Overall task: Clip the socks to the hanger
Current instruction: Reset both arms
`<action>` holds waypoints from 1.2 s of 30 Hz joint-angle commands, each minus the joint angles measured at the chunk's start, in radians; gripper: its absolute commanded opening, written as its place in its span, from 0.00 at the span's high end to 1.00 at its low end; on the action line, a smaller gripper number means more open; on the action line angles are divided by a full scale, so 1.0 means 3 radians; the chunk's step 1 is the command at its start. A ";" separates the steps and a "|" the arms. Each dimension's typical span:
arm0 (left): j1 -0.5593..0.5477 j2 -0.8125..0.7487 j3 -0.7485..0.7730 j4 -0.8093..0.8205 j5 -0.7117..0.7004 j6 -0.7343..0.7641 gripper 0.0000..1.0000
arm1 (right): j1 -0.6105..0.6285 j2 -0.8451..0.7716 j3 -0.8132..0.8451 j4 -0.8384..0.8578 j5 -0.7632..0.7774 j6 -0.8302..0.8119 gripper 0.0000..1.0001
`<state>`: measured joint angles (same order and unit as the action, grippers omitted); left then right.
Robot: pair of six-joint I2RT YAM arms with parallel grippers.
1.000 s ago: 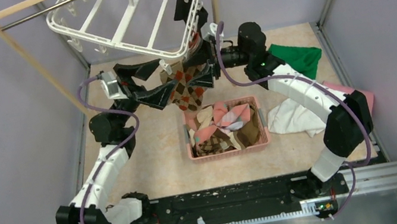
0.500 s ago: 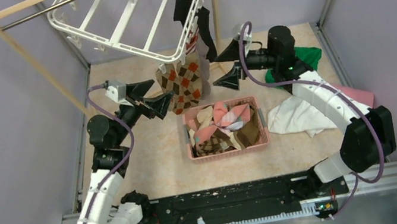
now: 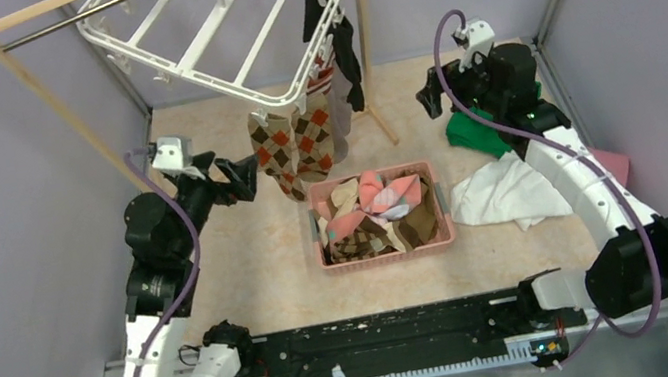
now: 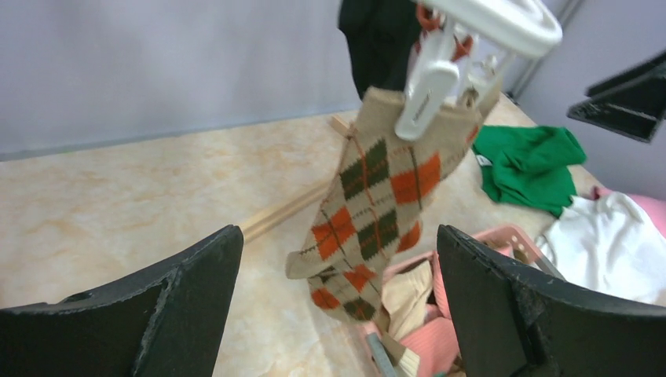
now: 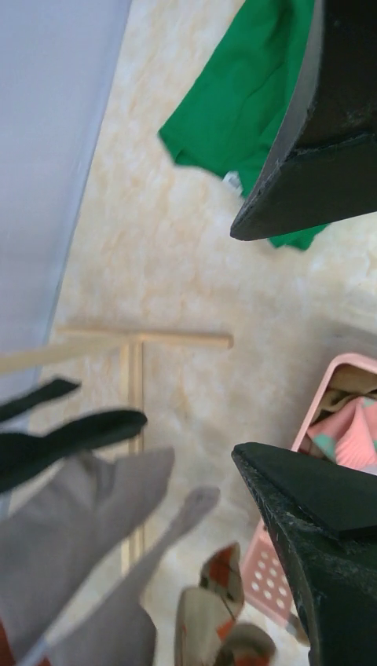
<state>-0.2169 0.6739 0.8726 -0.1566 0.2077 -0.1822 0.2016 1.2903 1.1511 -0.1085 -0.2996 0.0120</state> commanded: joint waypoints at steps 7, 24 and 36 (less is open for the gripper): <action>-0.0003 0.0335 0.1195 -0.1221 -0.0957 0.0119 0.01 | 0.0003 -0.0599 0.0298 -0.0369 0.1084 -0.0137 0.02; -0.0008 -0.0122 0.1936 -0.1687 -0.0763 -0.0209 0.01 | 0.0003 -0.1038 0.0526 -0.0530 0.1039 0.0341 0.02; -0.0008 -0.0259 0.1902 -0.1548 -0.0757 -0.0295 0.01 | 0.0003 -0.0951 0.0646 -0.0446 0.1212 0.0245 0.02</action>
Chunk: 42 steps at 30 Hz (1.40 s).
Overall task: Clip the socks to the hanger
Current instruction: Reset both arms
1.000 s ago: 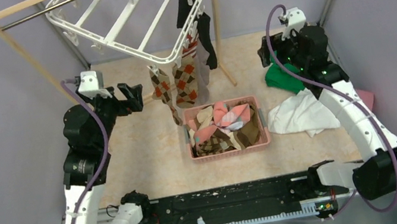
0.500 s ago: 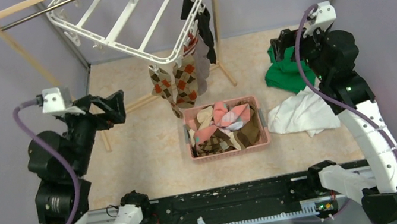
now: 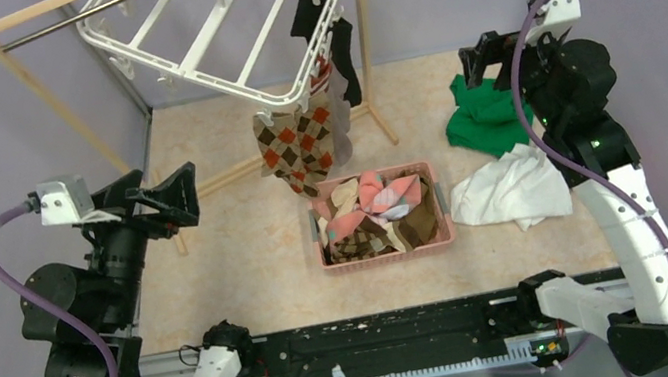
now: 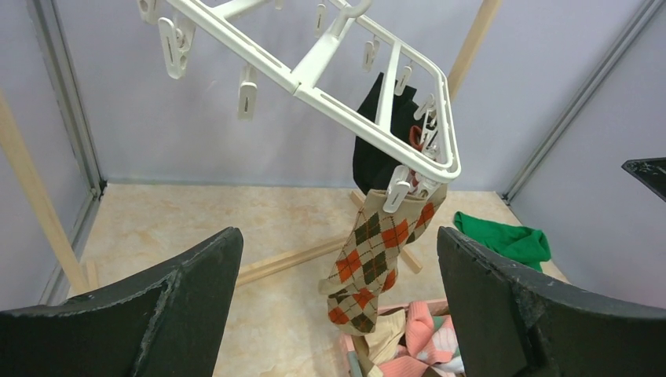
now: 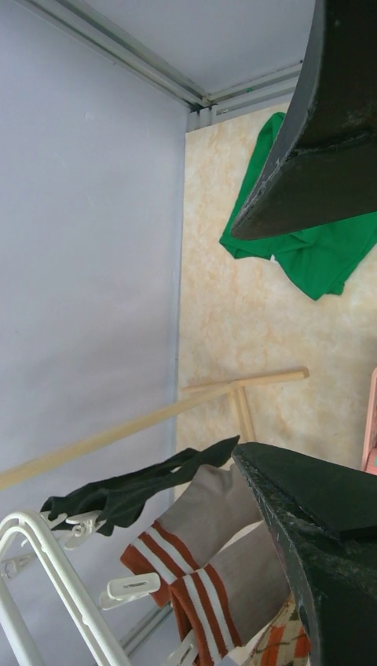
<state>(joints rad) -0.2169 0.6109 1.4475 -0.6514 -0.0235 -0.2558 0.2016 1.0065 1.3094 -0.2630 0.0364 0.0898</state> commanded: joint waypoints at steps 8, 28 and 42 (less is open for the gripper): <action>-0.0008 -0.0128 -0.0211 0.0381 0.0058 -0.0113 0.01 | 0.0003 -0.0072 0.0029 0.0076 0.0109 -0.0076 0.02; -0.0008 -0.0332 -0.0702 0.0578 0.0109 -0.0288 0.01 | 0.0003 0.0009 -0.0063 0.0205 -0.0005 -0.0044 0.02; -0.0008 -0.0384 -0.0901 0.0685 0.0108 -0.0339 0.01 | 0.0003 0.0032 -0.0075 0.0217 -0.0008 -0.0088 0.02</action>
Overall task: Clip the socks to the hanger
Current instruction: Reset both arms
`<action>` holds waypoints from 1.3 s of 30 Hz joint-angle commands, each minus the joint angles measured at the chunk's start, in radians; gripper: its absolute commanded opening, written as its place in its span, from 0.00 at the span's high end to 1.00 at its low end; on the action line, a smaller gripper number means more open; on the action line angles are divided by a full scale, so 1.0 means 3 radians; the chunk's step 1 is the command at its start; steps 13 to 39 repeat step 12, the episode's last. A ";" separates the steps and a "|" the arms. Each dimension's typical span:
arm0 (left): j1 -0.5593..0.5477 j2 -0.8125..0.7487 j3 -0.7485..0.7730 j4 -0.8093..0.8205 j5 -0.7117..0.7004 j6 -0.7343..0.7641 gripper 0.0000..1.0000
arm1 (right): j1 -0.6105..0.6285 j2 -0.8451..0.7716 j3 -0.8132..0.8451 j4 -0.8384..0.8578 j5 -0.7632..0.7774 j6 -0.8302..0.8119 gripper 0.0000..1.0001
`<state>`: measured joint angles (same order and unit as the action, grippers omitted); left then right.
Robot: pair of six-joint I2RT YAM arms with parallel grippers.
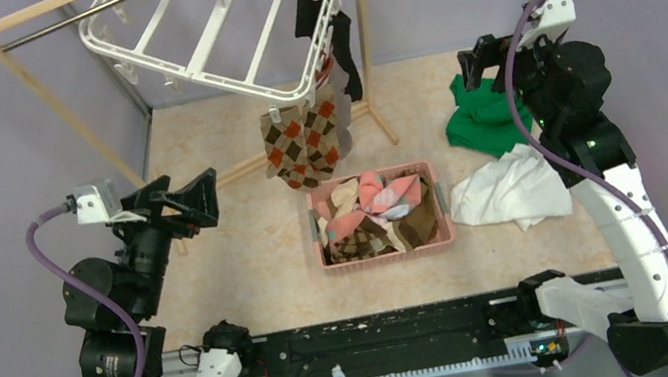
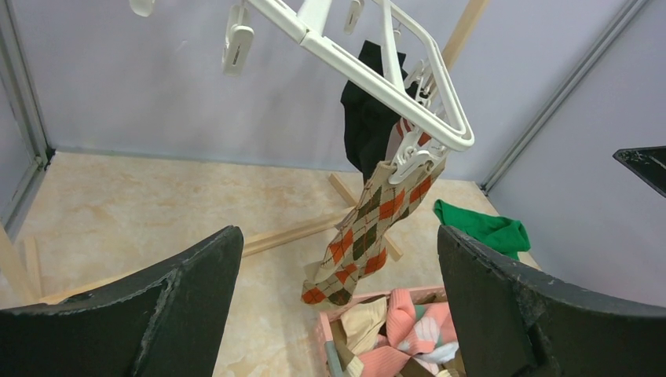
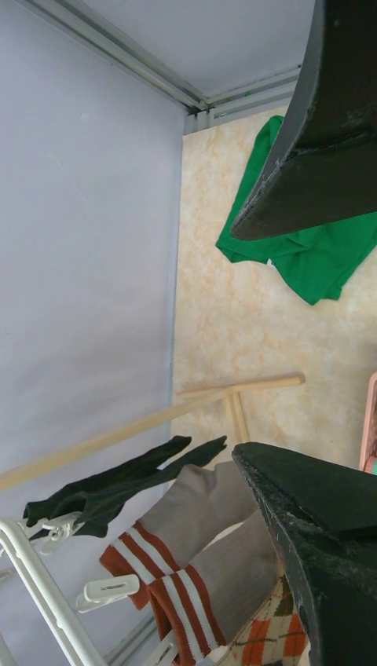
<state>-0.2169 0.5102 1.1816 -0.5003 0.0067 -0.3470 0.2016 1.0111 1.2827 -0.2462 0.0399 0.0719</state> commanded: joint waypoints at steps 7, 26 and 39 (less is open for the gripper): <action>-0.0008 -0.0058 -0.0065 0.0190 0.0008 -0.0040 0.01 | 0.0003 0.0018 0.0004 0.0174 -0.0003 -0.0043 0.02; -0.0008 -0.0054 -0.0096 0.0223 0.0008 -0.0018 0.01 | 0.0002 0.0017 0.0008 0.0194 0.0004 -0.0061 0.02; -0.0008 -0.0054 -0.0096 0.0223 0.0008 -0.0018 0.01 | 0.0002 0.0017 0.0008 0.0194 0.0004 -0.0061 0.02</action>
